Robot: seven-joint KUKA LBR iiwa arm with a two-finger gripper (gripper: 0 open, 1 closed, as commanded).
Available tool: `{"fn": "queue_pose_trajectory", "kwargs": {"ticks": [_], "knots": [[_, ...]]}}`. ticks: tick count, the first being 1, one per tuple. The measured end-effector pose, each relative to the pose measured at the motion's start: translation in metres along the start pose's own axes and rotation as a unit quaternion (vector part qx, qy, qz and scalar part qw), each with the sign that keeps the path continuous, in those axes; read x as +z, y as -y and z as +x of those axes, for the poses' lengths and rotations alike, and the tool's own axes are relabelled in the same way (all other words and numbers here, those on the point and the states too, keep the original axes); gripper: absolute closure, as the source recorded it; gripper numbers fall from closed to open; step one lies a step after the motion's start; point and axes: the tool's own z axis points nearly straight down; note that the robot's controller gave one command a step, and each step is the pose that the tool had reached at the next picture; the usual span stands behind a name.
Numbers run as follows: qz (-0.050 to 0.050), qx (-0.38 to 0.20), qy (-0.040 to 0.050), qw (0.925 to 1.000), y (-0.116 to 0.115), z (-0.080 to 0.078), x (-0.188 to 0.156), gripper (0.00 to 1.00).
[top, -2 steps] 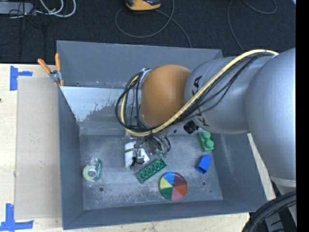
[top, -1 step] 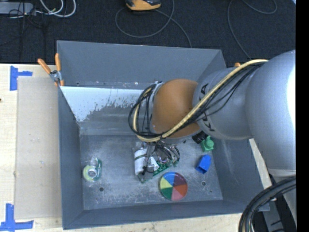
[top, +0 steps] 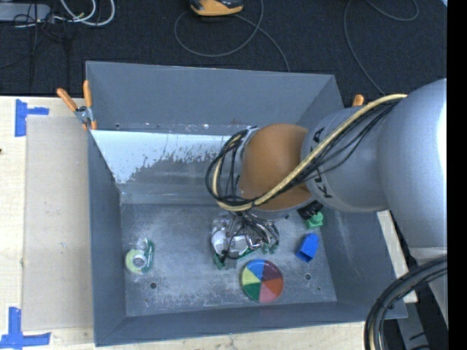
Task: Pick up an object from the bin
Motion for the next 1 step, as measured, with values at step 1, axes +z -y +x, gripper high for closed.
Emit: {"fn": "queue_pose_trajectory", "kwargs": {"ticks": [1], "knots": [[0.006, -0.002, 0.0066, 1.0000, -0.0171, -0.0015, -0.0186, 1.00]]}}
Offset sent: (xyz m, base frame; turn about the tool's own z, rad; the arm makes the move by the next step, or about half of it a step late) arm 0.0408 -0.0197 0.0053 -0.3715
